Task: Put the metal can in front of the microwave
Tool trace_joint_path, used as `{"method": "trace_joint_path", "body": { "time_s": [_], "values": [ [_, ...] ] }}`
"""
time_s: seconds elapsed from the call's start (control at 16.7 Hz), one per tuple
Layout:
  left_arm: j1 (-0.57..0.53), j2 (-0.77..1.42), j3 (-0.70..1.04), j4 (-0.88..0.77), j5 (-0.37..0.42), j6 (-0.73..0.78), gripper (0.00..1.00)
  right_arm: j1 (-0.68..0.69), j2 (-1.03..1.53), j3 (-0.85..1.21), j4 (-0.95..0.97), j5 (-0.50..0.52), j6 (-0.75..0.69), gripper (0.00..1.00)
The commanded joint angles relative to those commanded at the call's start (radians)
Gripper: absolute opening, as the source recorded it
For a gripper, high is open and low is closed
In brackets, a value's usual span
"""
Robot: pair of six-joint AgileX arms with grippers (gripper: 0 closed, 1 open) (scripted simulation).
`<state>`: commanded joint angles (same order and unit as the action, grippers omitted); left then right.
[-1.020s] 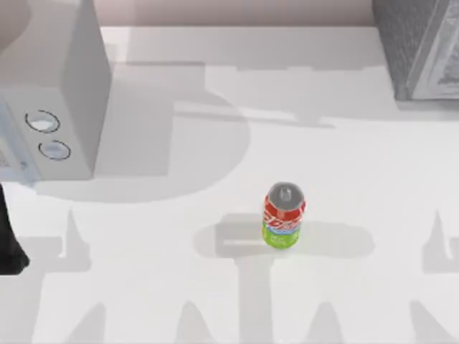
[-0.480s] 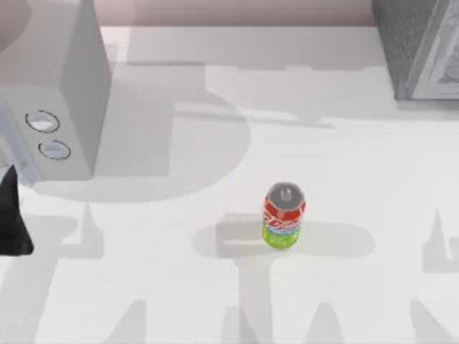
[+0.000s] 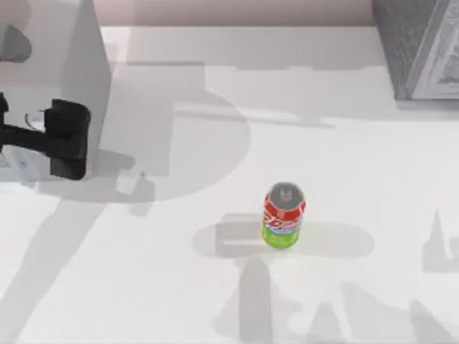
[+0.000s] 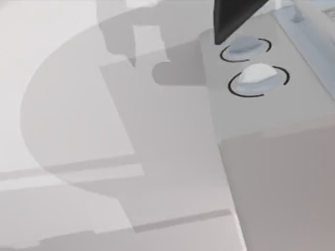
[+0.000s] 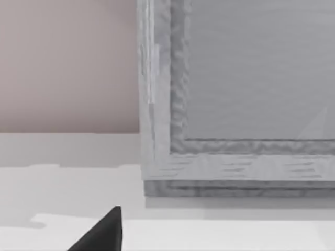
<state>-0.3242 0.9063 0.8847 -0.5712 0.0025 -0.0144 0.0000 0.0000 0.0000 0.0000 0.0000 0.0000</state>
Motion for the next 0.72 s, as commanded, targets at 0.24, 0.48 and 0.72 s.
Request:
{"method": "trace_joint_path", "body": {
  "time_s": [0.24,0.48,0.72],
  "values": [
    [-0.141,0.398,0.379,-0.246,0.001,-0.004,1.0,0.0,0.0,0.0,0.0,0.0,0.0,1.0],
    [-0.279,0.787,0.744,-0.484,0.001,-0.007,1.0,0.0,0.0,0.0,0.0,0.0,0.0,1.0],
    [-0.398,1.122,1.055,-0.689,0.002,-0.009,1.0,0.0,0.0,0.0,0.0,0.0,0.0,1.0]
  ]
}}
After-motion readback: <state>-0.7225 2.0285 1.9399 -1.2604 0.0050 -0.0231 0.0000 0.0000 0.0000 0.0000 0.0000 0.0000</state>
